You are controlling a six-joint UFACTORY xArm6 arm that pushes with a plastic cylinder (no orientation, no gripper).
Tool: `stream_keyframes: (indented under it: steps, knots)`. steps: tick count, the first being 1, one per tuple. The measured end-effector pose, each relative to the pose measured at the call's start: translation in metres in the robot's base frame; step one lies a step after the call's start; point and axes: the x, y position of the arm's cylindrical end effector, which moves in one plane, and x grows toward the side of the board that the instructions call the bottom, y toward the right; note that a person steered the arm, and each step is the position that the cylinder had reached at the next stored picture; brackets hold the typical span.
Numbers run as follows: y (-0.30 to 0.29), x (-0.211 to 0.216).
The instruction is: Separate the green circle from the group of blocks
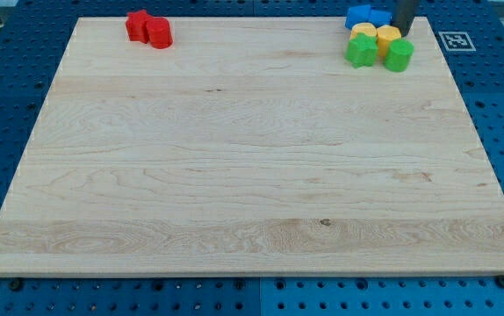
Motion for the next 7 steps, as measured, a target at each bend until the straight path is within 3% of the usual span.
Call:
stream_keyframes:
  steps: [4,7]
  knots:
    - [-0.010,0.088]
    - [-0.041,0.183]
